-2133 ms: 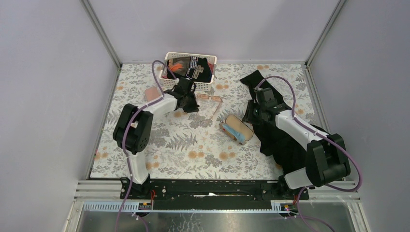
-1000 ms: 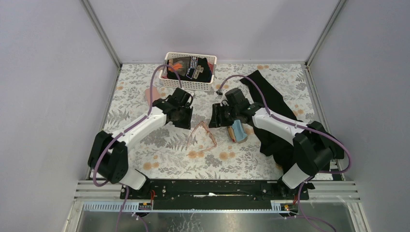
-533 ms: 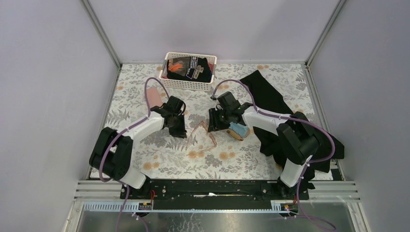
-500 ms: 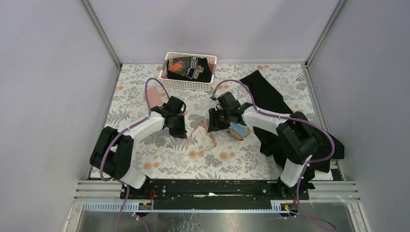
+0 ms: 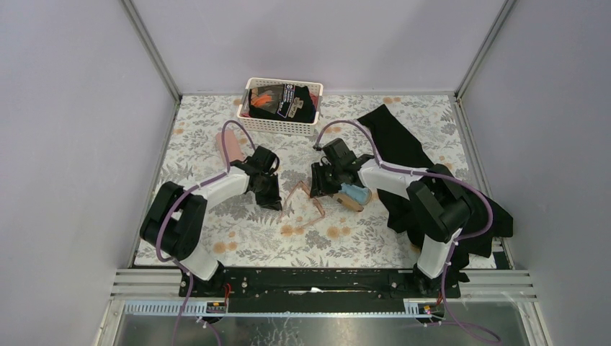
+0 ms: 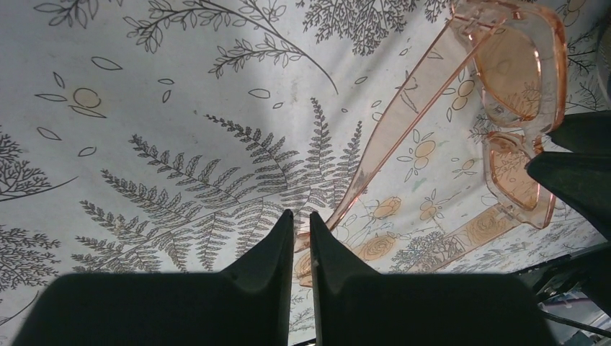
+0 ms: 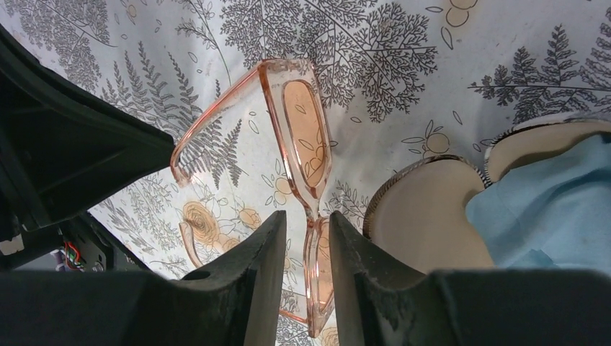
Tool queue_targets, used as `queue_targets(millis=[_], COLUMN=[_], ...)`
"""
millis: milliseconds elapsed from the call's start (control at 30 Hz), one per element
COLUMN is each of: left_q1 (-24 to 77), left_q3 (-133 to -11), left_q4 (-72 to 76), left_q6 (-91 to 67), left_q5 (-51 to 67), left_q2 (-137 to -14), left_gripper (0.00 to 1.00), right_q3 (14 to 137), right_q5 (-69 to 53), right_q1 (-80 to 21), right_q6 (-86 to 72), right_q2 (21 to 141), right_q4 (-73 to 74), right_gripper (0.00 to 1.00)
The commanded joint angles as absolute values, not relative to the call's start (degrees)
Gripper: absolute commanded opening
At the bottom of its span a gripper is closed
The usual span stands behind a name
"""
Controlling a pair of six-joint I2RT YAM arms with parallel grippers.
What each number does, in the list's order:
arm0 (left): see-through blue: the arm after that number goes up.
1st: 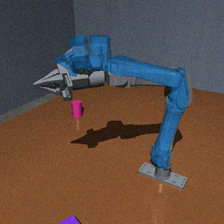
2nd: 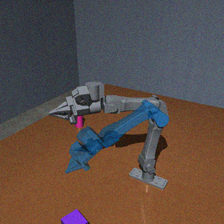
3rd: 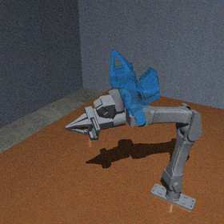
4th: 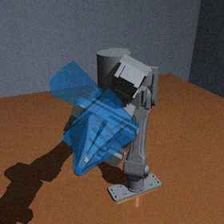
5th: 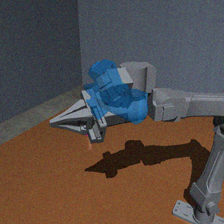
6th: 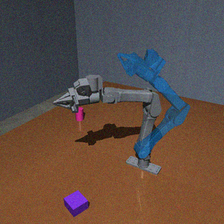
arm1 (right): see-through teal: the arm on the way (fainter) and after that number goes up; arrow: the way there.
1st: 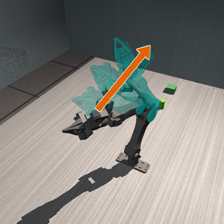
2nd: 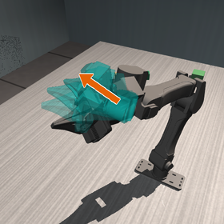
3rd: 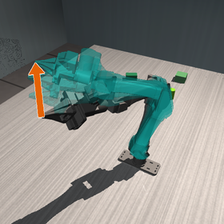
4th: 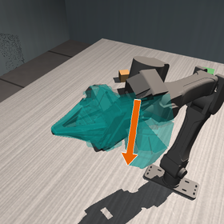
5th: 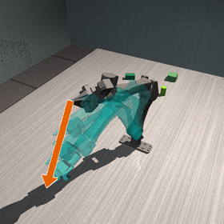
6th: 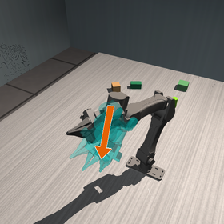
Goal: Organize the sunglasses
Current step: Fold the sunglasses at the center of the board.
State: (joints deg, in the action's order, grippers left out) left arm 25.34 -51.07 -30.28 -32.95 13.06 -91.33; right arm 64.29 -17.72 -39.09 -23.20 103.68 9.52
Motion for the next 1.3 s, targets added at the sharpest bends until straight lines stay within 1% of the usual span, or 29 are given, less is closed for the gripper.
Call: queue_targets(millis=[0, 100, 333, 533, 800, 900, 1033, 1267], left_q1=[26.05, 27.07, 29.4, 32.03, 34.41, 34.84, 34.88, 32.26], left_q3=[-51.6, -52.22, -54.73, -57.79, -57.81, -56.82, -54.78, -51.51], left_q4=[-27.7, -27.81, -27.82, -27.67, -23.74, -21.78, -19.09, -21.16], left_q6=[-33.38, -33.48, -33.9, -34.97, -37.05, -38.17, -39.44, -38.78], left_q5=[14.09, 14.01, 14.47, 14.47, 17.45, 18.98, 19.17, 17.14], left_q2=[-92.47, -93.08, -95.61, -98.1, -100.47, -100.6, -97.7, -93.44], left_gripper=[0.17, 0.17, 0.16, 0.16, 0.15, 0.14, 0.14, 0.16], right_q3=[64.46, 64.77, 64.51, 63.66, 63.3, 62.96, 62.73, 60.67], right_q5=[-18.87, -18.9, -17.8, -13.24, -6.57, -6.15, -5.63, -2.49], right_q1=[-40.02, -40.29, -41.15, -42.54, -44.98, -45.01, -45.09, -45.09], right_q6=[-23.84, -23.95, -25.37, -29.29, -32.79, -33.3, -33.24, -33.43], right_q2=[104.76, 105.48, 105.24, 104.65, 103.28, 102.71, 102.44, 100.49], right_q4=[8.0, 8.08, 8.23, 8.93, 9.75, 9.27, 9.45, 9.65], right_gripper=[0.35, 0.32, 0.19, 0.06, 0.06, 0.07, 0.08, 0.08])
